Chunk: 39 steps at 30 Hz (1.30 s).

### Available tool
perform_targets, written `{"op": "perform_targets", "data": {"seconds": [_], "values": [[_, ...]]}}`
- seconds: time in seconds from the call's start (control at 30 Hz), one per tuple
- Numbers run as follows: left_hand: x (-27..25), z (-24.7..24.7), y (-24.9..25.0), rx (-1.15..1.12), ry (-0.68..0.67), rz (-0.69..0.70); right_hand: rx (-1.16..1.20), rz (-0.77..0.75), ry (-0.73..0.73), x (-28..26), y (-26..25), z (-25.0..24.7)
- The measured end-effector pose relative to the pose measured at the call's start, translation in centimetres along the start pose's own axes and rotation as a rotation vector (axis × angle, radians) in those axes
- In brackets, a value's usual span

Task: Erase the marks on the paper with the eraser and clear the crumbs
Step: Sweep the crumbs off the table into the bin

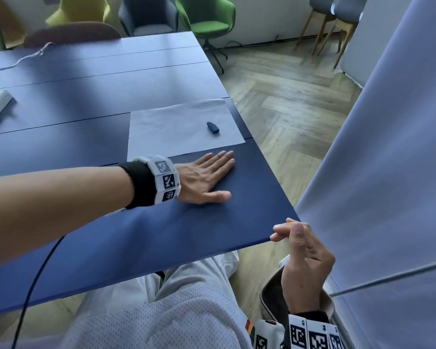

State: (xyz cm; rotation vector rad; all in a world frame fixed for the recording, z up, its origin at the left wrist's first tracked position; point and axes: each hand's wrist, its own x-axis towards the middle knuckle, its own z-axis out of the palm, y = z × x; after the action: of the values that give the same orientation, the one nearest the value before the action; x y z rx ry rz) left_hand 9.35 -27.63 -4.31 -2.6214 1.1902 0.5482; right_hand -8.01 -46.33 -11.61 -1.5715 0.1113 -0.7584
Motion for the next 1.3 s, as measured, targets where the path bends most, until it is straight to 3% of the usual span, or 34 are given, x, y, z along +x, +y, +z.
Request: {"op": "perform_targets", "data": {"seconds": [0.17, 0.2, 0.33, 0.37, 0.43, 0.5, 0.57, 0.6, 0.67, 0.8, 0.87, 0.93, 1.17, 1.23, 1.3], "values": [[-2.0, 1.1, 4.4, 0.021, -0.015, 0.363, -0.01, -0.028, 0.001, 0.2, 0.2, -0.1], [-2.0, 1.0, 4.1, -0.027, 0.0, 0.328, -0.004, -0.026, 0.004, 0.2, 0.2, 0.0], [-0.6, 0.0, 0.7, -0.128, 0.015, -0.095, -0.013, -0.017, 0.0, 0.1, 0.1, -0.2], [-0.4, 0.0, 0.5, -0.104, -0.002, -0.124, -0.016, -0.018, 0.002, 0.1, 0.2, -0.2], [-0.5, 0.3, 1.7, -0.045, -0.033, -0.043, -0.012, -0.02, 0.012, 0.1, 0.2, -0.1], [-1.5, 0.5, 4.3, -0.021, -0.057, 0.136, 0.001, -0.027, 0.021, 0.1, 0.3, -0.1], [-3.4, 0.7, 6.5, -0.088, -0.065, 0.268, 0.001, -0.04, 0.016, 0.1, 0.3, -0.1], [-4.6, 1.0, 7.1, -0.154, -0.05, 0.265, 0.001, -0.048, 0.011, 0.1, 0.3, -0.2], [-7.4, 2.2, 6.5, -0.285, 0.015, 0.088, 0.014, -0.06, 0.003, 0.1, 0.4, -0.1], [-12.6, 5.9, 2.1, -0.459, 0.177, -0.659, 0.045, -0.063, 0.006, 0.0, 0.5, 0.1], [-13.9, 7.0, 1.1, -0.576, 0.179, -0.977, 0.048, -0.066, 0.006, 0.0, 0.5, 0.2], [-13.6, 7.3, 2.0, -0.591, 0.138, -1.084, 0.044, -0.068, 0.008, 0.0, 0.5, 0.2], [-4.0, 4.5, 11.0, -0.593, 0.275, -0.807, -0.001, -0.044, 0.012, -0.3, 0.4, 0.1], [-1.6, 3.1, 12.5, -0.739, 0.38, -0.667, -0.002, -0.039, 0.014, -0.3, 0.3, 0.1], [-1.3, 1.1, 13.4, -1.061, 0.486, -0.485, 0.001, -0.034, 0.017, -0.2, 0.3, -0.1]]}}
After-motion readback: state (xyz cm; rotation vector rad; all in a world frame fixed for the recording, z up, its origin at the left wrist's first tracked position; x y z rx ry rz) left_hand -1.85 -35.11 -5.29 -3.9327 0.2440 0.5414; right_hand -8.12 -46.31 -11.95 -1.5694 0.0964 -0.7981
